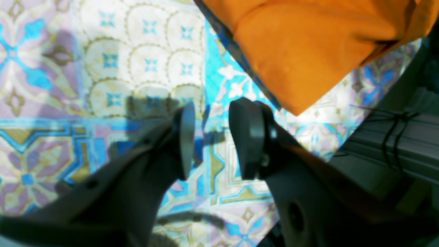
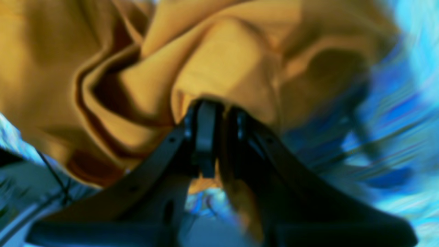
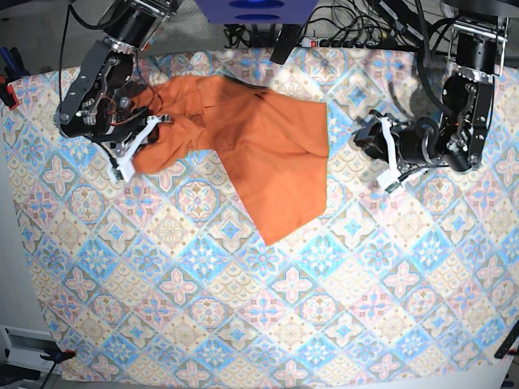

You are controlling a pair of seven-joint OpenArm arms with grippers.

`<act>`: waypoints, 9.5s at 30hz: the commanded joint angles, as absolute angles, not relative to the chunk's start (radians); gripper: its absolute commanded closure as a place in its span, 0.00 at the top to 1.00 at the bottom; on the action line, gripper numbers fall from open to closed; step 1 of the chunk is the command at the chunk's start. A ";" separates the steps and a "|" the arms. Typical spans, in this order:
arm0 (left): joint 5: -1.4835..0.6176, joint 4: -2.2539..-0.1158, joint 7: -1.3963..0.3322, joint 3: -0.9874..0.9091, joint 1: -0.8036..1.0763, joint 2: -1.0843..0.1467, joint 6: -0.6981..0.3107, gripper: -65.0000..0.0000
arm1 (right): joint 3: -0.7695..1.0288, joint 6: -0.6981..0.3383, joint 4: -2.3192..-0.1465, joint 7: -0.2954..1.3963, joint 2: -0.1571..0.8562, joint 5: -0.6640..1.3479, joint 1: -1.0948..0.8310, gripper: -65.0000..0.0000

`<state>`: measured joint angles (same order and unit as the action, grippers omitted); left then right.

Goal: Fold the T-shirt properly

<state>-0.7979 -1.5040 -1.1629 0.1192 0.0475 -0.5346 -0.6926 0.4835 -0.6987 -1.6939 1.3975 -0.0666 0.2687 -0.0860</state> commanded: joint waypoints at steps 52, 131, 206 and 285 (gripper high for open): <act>-0.499 -1.434 -1.145 -0.096 0.061 -0.572 -0.698 0.31 | -0.745 -0.007 -1.968 1.313 0.102 0.263 -0.015 0.11; -0.348 -1.454 -1.274 0.407 0.058 -0.369 -0.698 0.25 | -0.499 0.432 -1.558 1.396 0.142 0.148 0.124 0.15; -0.031 -1.886 -1.098 -0.110 0.297 -0.386 -0.698 0.13 | 0.386 0.300 -1.956 1.395 0.183 0.143 -0.367 0.05; 0.357 -0.016 0.077 -0.022 0.022 -0.176 -0.358 0.06 | 0.297 -0.028 0.000 -0.008 0.105 0.154 -0.056 0.06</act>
